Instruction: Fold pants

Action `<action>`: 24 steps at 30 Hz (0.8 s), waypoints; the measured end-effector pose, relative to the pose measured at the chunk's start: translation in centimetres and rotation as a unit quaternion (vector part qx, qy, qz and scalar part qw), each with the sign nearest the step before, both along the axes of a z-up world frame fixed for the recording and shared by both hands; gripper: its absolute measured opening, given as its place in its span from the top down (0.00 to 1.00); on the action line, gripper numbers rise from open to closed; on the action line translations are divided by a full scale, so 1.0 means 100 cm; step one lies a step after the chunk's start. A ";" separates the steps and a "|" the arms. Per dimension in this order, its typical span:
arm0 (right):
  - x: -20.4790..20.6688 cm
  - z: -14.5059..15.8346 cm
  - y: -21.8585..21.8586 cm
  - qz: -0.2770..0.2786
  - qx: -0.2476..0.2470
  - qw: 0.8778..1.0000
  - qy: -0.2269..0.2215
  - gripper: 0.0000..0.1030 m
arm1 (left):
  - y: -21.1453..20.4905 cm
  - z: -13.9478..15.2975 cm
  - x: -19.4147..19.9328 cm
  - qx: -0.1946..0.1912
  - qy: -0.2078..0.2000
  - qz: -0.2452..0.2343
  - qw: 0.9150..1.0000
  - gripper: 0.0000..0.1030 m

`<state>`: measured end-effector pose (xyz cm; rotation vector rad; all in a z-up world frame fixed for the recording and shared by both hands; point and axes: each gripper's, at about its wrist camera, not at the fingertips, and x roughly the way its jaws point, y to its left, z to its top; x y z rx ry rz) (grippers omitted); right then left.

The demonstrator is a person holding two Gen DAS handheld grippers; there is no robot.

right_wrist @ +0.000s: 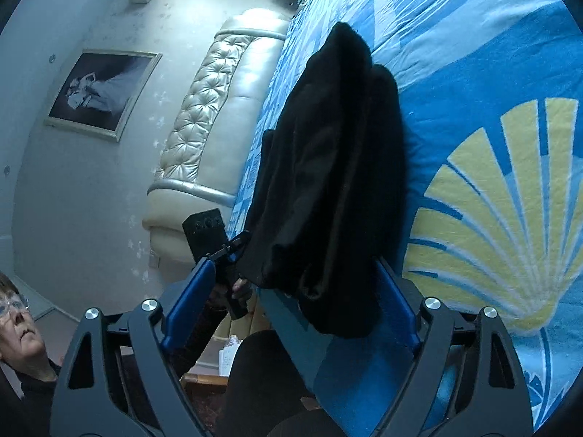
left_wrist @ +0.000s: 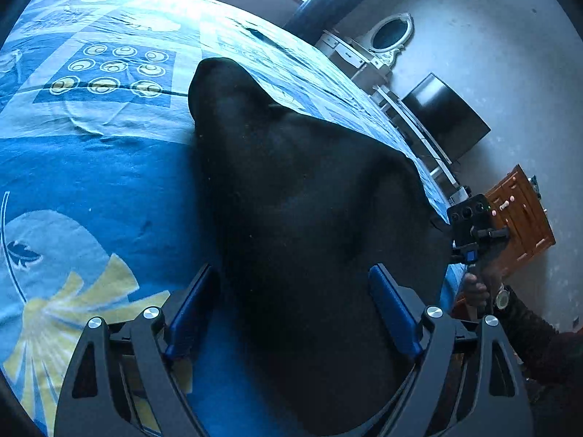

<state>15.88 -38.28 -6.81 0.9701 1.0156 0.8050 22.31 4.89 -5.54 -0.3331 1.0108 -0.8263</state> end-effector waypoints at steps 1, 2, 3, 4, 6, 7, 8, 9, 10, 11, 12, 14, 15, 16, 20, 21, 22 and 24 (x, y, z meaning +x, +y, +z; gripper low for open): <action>0.000 -0.001 0.000 -0.004 -0.003 1.000 0.006 0.22 | 0.000 0.000 0.001 0.000 0.001 0.004 1.000 0.19; 0.002 -0.001 0.000 -0.004 -0.010 1.000 0.010 0.31 | -0.001 0.000 0.001 0.001 -0.002 0.008 1.000 0.19; 0.003 -0.003 0.000 -0.006 -0.018 1.000 0.016 0.44 | -0.002 0.000 -0.002 0.003 -0.005 0.011 1.000 0.18; 0.002 -0.006 -0.001 -0.009 -0.024 0.999 0.024 0.50 | -0.002 0.000 -0.002 0.005 -0.009 0.014 1.000 0.18; 0.002 -0.014 -0.006 -0.015 -0.014 0.999 0.033 0.63 | -0.004 -0.001 -0.007 0.011 -0.020 0.019 1.000 0.18; 0.001 -0.016 -0.007 -0.015 -0.011 0.999 0.033 0.65 | -0.004 -0.001 -0.011 0.013 -0.025 0.019 0.999 0.18; 0.001 -0.017 -0.007 -0.014 -0.011 0.999 0.030 0.66 | -0.005 -0.001 -0.011 0.014 -0.028 0.017 0.999 0.18; 0.001 -0.017 -0.006 -0.013 -0.012 0.999 0.027 0.68 | -0.005 -0.002 -0.011 0.013 -0.031 0.016 0.999 0.19; 0.000 -0.018 -0.006 -0.012 -0.013 0.999 0.026 0.68 | -0.005 -0.002 -0.011 0.013 -0.032 0.016 0.999 0.21; 0.000 -0.018 -0.006 -0.013 -0.012 1.000 0.025 0.69 | -0.006 -0.001 -0.011 0.015 -0.035 0.015 0.999 0.23; 0.000 -0.018 -0.006 -0.012 -0.011 1.000 0.024 0.69 | -0.006 -0.001 -0.012 0.013 -0.036 0.009 0.999 0.29; -0.001 -0.019 -0.007 -0.012 -0.009 1.000 0.020 0.70 | -0.006 0.000 -0.013 0.003 -0.034 0.000 0.999 0.37; -0.001 -0.020 -0.008 -0.013 -0.007 1.000 0.019 0.70 | -0.006 0.000 -0.014 0.002 -0.034 0.001 0.999 0.38; 0.000 -0.021 -0.009 -0.013 -0.006 1.000 0.018 0.70 | -0.006 0.000 -0.016 0.001 -0.035 0.001 0.999 0.38; 0.001 -0.022 -0.009 -0.015 -0.002 1.000 0.014 0.70 | -0.003 0.000 -0.019 -0.006 -0.039 0.003 0.999 0.42; 0.001 -0.022 -0.010 -0.015 -0.002 1.000 0.013 0.70 | -0.003 0.000 -0.020 -0.008 -0.039 0.003 0.999 0.45; 0.001 -0.024 -0.014 -0.015 -0.001 1.000 0.012 0.70 | -0.003 0.000 -0.020 -0.009 -0.040 0.003 0.999 0.46; 0.001 -0.025 -0.016 -0.016 0.000 1.000 0.011 0.70 | -0.004 0.001 -0.021 -0.010 -0.040 0.003 0.999 0.51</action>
